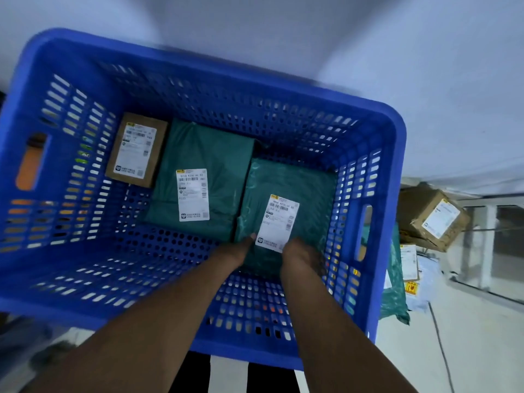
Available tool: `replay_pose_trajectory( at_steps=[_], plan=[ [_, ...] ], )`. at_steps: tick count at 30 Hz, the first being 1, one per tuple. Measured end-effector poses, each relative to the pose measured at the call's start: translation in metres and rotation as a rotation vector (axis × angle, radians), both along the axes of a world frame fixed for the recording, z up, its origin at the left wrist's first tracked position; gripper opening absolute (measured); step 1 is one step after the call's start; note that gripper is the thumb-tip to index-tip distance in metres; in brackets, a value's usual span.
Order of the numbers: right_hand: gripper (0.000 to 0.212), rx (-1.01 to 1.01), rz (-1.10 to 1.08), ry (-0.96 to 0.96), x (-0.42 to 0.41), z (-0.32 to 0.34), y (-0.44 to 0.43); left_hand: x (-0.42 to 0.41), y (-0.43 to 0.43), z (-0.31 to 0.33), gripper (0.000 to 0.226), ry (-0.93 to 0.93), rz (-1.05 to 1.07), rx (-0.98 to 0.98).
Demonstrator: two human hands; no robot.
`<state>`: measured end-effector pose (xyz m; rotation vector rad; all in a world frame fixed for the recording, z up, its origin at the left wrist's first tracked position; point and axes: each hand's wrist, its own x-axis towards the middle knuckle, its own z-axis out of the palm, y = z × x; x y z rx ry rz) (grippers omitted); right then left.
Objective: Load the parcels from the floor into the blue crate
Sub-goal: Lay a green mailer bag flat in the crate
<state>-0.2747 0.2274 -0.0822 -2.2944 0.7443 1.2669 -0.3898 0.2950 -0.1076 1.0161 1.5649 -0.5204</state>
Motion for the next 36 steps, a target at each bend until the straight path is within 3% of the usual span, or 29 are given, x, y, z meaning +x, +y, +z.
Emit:
replay_pose_trajectory(
  at_steps=[3, 6, 11, 14, 18, 26, 31, 36],
  plan=[
    [0.040, 0.160, -0.391, 0.075, -0.009, 0.002, -0.015, 0.005, 0.001, -0.001, 0.085, -0.001, 0.123, -0.212],
    [0.032, 0.276, -0.734, 0.052, -0.012, -0.010, -0.022, 0.010, -0.001, -0.001, 0.073, -0.016, 0.451, -0.360],
    [0.038, 0.447, -0.875, 0.028, 0.004, -0.014, -0.016, 0.004, 0.005, -0.015, 0.065, -0.079, 0.727, -0.147],
    [0.043, 0.527, -0.887, 0.085, 0.014, -0.008, -0.007, 0.006, 0.013, -0.016, 0.060, -0.093, 0.811, -0.131],
    [0.046, 0.388, -0.828, 0.120, 0.009, -0.005, -0.013, -0.009, 0.013, -0.010, 0.058, -0.107, 0.852, -0.164],
    [0.050, 0.425, -0.909, 0.087, -0.003, -0.011, -0.017, -0.039, 0.039, -0.012, 0.042, -0.148, 1.141, 0.046],
    [0.049, 0.474, -1.026, 0.023, -0.009, -0.017, -0.013, -0.035, 0.037, -0.019, 0.034, -0.173, 1.157, 0.031],
    [0.044, 0.401, -0.847, -0.005, -0.021, -0.020, -0.018, -0.043, 0.051, -0.011, 0.046, -0.164, 0.983, -0.031]
  ],
)
